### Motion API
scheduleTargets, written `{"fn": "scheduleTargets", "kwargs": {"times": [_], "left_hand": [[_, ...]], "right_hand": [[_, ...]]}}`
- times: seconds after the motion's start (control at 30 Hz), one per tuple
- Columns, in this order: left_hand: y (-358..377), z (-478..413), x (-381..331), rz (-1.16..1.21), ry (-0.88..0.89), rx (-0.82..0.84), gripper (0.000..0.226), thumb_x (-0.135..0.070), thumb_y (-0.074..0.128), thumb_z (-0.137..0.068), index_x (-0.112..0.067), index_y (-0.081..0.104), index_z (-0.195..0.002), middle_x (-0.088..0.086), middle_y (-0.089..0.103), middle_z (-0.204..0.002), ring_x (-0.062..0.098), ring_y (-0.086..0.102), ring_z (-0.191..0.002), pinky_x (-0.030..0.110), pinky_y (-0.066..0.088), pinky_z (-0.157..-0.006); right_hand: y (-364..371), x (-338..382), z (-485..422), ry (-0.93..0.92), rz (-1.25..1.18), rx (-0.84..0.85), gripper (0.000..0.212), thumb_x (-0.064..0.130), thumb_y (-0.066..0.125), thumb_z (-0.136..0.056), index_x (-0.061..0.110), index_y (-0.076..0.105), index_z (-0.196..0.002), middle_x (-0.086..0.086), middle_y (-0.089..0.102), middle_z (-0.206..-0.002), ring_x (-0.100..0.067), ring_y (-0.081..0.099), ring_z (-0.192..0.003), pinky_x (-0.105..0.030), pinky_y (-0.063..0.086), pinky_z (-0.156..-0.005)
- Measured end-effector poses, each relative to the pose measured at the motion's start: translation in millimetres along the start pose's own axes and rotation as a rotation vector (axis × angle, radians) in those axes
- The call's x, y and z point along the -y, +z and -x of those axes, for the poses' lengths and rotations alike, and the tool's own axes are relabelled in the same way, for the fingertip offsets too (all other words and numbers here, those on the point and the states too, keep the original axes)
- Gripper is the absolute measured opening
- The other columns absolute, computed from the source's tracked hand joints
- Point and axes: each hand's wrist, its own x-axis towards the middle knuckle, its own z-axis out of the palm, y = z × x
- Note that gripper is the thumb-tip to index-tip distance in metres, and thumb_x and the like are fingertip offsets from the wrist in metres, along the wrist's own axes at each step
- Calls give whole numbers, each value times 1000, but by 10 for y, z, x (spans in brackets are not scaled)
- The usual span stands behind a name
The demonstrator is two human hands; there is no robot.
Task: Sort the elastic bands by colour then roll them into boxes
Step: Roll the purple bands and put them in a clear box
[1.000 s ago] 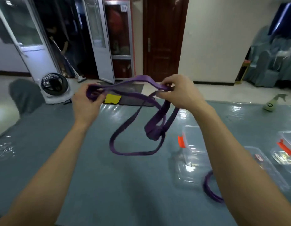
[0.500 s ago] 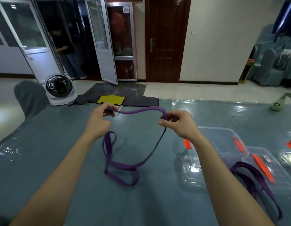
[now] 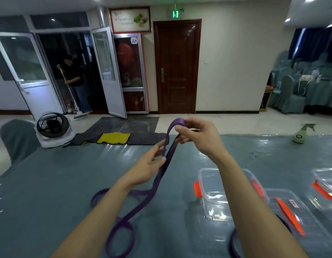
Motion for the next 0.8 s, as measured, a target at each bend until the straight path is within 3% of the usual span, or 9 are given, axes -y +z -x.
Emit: {"fn": "scheduleTargets", "kwargs": {"times": [0.07,0.13,0.2,0.27,0.33,0.43,0.57,0.67,0.8], "left_hand": [[178,-173,-198,164,109,-78,57,-16,59,-113,-36,40,-163,-10,64,-150,3,57,-143,22,48,-115],[304,-319,-390,273,205,-117,45,-24,57,-114,-33,49,-158,-10,73,-140,7,66,-135,17,51,-106],[417,-395,-507,376,214,-101,31,-35,53,-112,-35,64,-141,-3,79,-121,20,76,-113,28,60,-97],[507,-423,-492,347,221,-101,27,-40,50,-109,-44,73,-124,-4,72,-95,18,69,-83,35,62,-78],[537,-432,-393,135,253,-101,26,-42,49,-111,-49,71,-123,-8,66,-88,6,58,-74,29,51,-71],[478,-417,-284,-144,246,6,28,-36,59,-112,-37,70,-139,2,70,-107,12,66,-92,33,51,-83],[407,-363,-268,-283,214,157,30,-26,78,-102,-27,76,-131,-11,76,-111,12,72,-103,33,56,-94],[440,-364,-271,-271,147,182,30,-29,90,-90,-28,75,-117,-5,79,-102,19,74,-95,50,58,-95],[484,-412,-283,-258,122,211,36,-23,98,-81,-23,77,-110,-2,80,-96,21,74,-89,53,58,-92]], "right_hand": [[-96,39,-62,-26,54,-19,13,30,85,-93,26,82,-105,4,80,-98,-25,81,-76,-31,65,-67],[-172,41,-75,-41,72,-23,12,31,83,-95,25,82,-105,3,79,-97,-23,81,-75,-34,65,-68],[-247,7,-31,-38,47,-28,12,28,81,-97,21,82,-107,-1,79,-94,-22,80,-74,-36,66,-70],[-310,-78,77,-10,-31,-37,15,25,80,-98,15,81,-108,-5,80,-92,-26,79,-74,-34,65,-70],[-357,-211,256,70,-180,-71,25,31,77,-99,8,81,-110,-12,82,-94,-30,81,-78,-32,65,-72],[-382,-474,536,278,-320,-130,41,44,72,-101,5,81,-107,-21,82,-96,-35,81,-84,-36,67,-82],[-469,-786,757,495,-300,-47,36,31,72,-103,-4,76,-111,-25,80,-98,-34,77,-80,-39,67,-78],[-559,-908,827,492,-282,17,36,36,74,-102,2,80,-110,-18,81,-94,-26,74,-79,-31,62,-71],[-615,-988,834,517,-290,110,31,38,74,-100,10,86,-95,-16,80,-93,-16,63,-70,-26,51,-66]]}}
